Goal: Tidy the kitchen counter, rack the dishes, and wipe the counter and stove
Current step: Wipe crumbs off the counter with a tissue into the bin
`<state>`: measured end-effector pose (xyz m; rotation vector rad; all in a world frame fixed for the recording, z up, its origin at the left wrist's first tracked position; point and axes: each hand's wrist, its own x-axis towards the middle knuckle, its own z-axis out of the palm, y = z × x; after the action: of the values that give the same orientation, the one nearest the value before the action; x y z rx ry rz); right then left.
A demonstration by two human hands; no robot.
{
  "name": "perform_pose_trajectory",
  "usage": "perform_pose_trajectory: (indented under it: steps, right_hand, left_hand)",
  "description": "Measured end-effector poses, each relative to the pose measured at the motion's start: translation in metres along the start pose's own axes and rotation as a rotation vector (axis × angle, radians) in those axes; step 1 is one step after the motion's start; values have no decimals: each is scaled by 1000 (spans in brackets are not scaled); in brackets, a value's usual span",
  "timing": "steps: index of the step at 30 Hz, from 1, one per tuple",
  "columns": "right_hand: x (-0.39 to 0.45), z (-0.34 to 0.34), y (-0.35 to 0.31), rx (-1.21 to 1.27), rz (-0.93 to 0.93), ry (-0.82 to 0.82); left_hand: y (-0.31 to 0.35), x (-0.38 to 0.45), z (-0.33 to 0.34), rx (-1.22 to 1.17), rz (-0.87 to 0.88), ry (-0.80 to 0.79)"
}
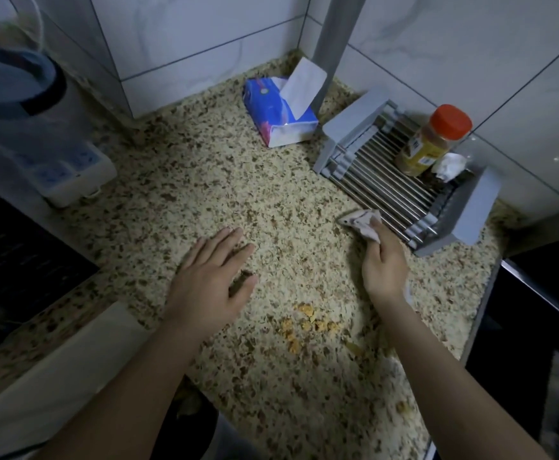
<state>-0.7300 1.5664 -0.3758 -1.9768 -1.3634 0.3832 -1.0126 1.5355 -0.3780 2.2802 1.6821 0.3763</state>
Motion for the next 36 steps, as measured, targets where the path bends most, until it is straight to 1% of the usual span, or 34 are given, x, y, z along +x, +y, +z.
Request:
perform_pose_trajectory:
  steps: [2,6,9,13,15,16,18,20,21,22,23,24,25,26,27,28,31,34,36]
  right_hand:
    - [1,-5,0,106,-3,-77]
    - [-12,-20,-7,432,86,-347]
    - [-36,-26,-13,603,88,-455]
    - [-66,-30,-16,856,229,-605]
    - [-75,-38,-14,1002,274,-622]
    - [-77,-42,-14,1067,280,-604]
    - [-76,-56,-11,1174,284,-477]
    - [-68,-73,0,1254,323,-274]
    - [-64,-83,10,1227,315,-172]
    - [-61,-91,20,1134,304,-81]
    - [-61,-98,30,987,298,-22]
    - [-62,-102,40,824,303,-11]
    - [-67,-104,48,695,321,-58]
    - [-73,-103,54,620,335,-141]
    - [-79,-100,58,593,336,-214]
    - [-86,-98,59,608,343,-243]
    - [-101,-94,49,708,396,-189]
    - [-120,-93,46,668,357,-195]
    - [-132,-92,44,657,319,-165]
  left_hand:
    - [0,0,-1,1,3,-6]
    - [1,0,-1,0,-3,-16]
    - [2,-1,-3,7,-4,-28]
    - [1,0,-3,9,-13,-41]
    - [2,0,-4,13,-11,-43]
    - [2,0,-4,9,-14,-41]
    - [1,0,-3,5,-14,-37]
    - [1,0,-2,12,-8,-40]
    - [0,1,-2,14,-8,-40]
    - [0,0,0,13,-9,-38]
    - [0,0,0,14,-11,-33]
    - [-1,1,1,14,-14,-27]
    - [-1,1,1,15,-16,-26]
    - [-1,1,2,18,-19,-28]
    - [-2,1,2,21,-21,-29]
    - [-2,1,3,24,-20,-29]
    - [-3,2,3,23,-18,-25]
    - [-3,2,5,24,-22,-20]
    - [-4,0,5,19,-29,-16]
